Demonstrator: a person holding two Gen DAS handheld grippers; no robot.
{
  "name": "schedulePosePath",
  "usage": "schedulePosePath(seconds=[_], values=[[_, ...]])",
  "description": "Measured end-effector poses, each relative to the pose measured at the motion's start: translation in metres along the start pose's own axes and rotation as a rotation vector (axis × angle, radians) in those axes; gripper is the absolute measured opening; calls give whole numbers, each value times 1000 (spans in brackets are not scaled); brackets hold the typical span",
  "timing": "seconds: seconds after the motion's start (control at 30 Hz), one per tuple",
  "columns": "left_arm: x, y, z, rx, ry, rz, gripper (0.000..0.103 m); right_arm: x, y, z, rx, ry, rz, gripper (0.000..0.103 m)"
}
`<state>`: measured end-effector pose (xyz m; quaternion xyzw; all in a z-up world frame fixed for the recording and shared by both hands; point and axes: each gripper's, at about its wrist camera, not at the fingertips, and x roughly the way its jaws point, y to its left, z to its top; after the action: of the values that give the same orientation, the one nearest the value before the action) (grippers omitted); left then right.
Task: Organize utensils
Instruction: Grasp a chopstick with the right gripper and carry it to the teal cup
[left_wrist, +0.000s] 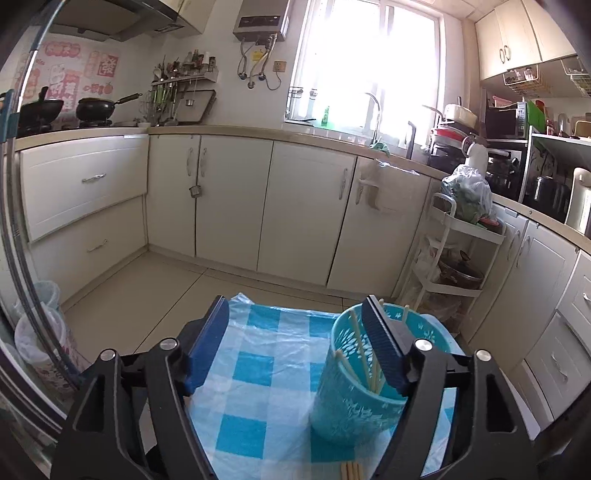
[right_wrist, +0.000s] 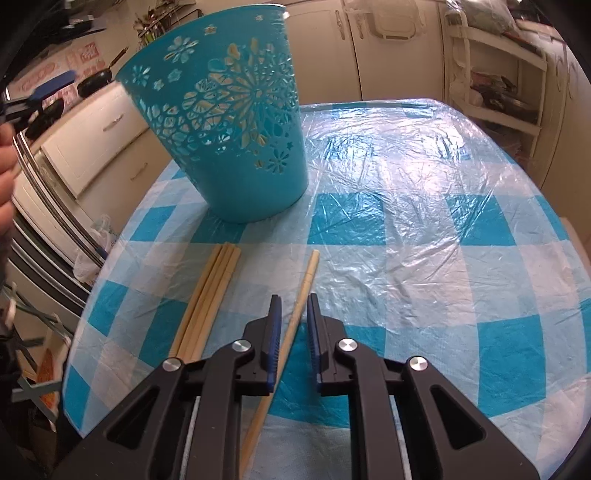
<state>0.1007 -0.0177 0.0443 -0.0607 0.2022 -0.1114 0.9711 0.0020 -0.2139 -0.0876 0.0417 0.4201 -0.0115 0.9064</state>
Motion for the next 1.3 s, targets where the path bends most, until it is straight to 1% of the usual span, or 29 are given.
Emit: schedulePosePath(seconds=[0.07, 0.13, 0.2, 0.27, 0.33, 0.43, 0.6, 0.73, 0.9, 1.07, 1.3], values=[[-14, 12, -12, -4, 20, 11, 77, 1, 12, -1, -78, -5, -63, 8], [-24, 25, -26, -18, 68, 7, 78, 0, 15, -1, -92, -1, -79, 8], [-30, 35, -38, -42, 111, -1, 78, -5, 7, -2, -33, 21, -31, 6], [-38, 46, -51, -69, 144, -11, 78, -16, 2, -5, 11, 14, 18, 5], [-42, 50, -61, -66, 177, -17, 79, -28, -3, -8, 41, 0, 61, 5], [-46, 53, -70, -51, 210, -7, 79, -46, -8, -9, 80, -32, 117, 5], [-53, 46, -73, -17, 230, 11, 79, -72, -6, 0, 120, -103, 179, 5], [-58, 40, -73, 19, 237, 18, 82, -95, -1, 18, 124, -187, 220, 5], [-58, 36, -78, 33, 259, 17, 82, -123, 3, 43, 118, -294, 252, 5], [-57, 35, -80, 34, 268, 9, 82, -146, 3, 66, 96, -378, 260, 5], [-55, 38, -82, 20, 283, 7, 82, -165, 3, 90, 68, -440, 269, 4]])
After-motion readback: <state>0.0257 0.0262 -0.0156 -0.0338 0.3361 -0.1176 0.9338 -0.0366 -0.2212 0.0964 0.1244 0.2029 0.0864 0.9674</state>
